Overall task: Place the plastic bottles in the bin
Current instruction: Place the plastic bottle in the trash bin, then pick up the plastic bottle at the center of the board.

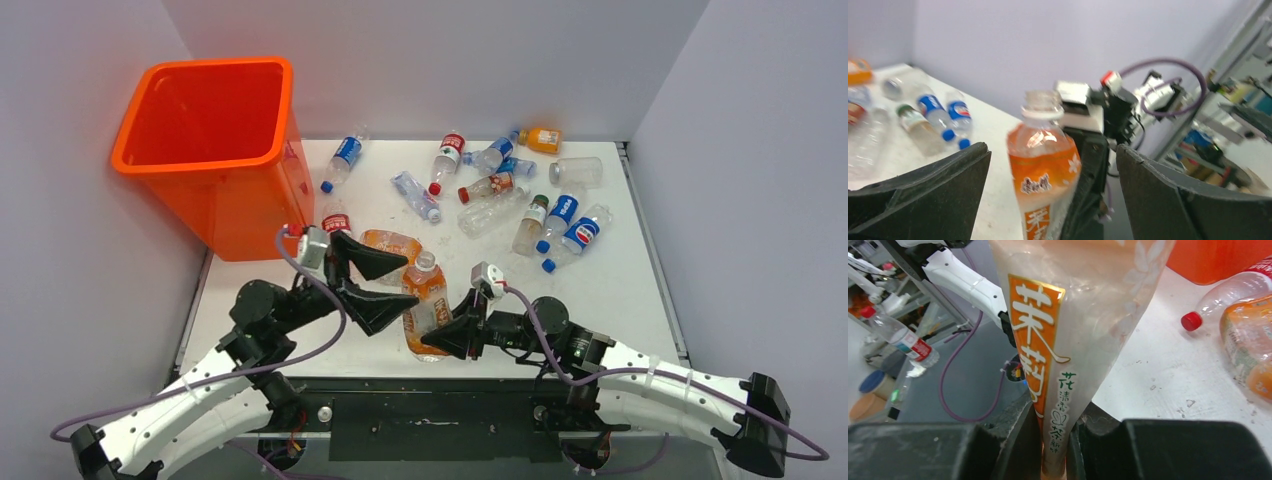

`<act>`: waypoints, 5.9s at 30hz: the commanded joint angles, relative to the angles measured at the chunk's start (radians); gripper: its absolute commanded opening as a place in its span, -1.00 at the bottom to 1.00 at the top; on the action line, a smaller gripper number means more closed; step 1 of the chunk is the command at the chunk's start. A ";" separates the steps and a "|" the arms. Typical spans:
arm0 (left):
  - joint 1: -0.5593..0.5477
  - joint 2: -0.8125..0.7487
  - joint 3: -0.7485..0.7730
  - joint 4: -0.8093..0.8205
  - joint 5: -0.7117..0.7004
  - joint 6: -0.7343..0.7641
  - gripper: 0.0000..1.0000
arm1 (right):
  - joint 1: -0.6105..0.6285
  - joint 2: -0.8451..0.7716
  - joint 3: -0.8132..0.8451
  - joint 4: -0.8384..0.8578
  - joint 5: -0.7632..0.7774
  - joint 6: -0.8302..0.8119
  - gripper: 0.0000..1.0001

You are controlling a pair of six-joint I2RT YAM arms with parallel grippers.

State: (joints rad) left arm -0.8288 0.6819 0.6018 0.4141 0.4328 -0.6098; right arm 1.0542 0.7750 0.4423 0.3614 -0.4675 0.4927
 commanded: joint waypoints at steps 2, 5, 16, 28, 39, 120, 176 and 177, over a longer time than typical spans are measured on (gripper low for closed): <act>-0.001 -0.071 0.096 -0.092 -0.309 0.150 0.93 | 0.108 -0.034 0.067 -0.132 0.299 -0.176 -0.89; -0.001 -0.034 0.183 -0.245 -0.359 0.224 0.96 | 0.163 -0.030 0.069 -0.144 0.400 -0.203 -0.89; -0.105 0.077 0.312 -0.491 -0.483 0.346 0.80 | 0.276 0.030 0.096 -0.160 0.625 -0.236 -0.89; -0.171 0.109 0.313 -0.504 -0.468 0.392 0.56 | 0.281 0.052 0.097 -0.148 0.648 -0.229 -0.89; -0.184 0.150 0.311 -0.477 -0.442 0.393 -0.44 | 0.303 0.061 0.099 -0.151 0.649 -0.232 -0.87; 0.015 -0.031 0.151 -0.646 -0.360 0.527 0.99 | -0.371 0.440 -0.177 0.507 0.476 0.537 0.94; 0.002 -0.267 -0.014 -0.640 -0.710 0.507 1.00 | -0.863 0.184 0.086 -0.468 0.957 0.318 0.87; 0.002 -0.269 -0.014 -0.640 -0.710 0.507 1.00 | -0.905 0.191 0.078 -0.444 0.932 0.323 0.87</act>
State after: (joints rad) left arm -0.8238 0.4240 0.5652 -0.2470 -0.2665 -0.0921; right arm 0.2829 0.9535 0.5125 0.0090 0.4984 0.8158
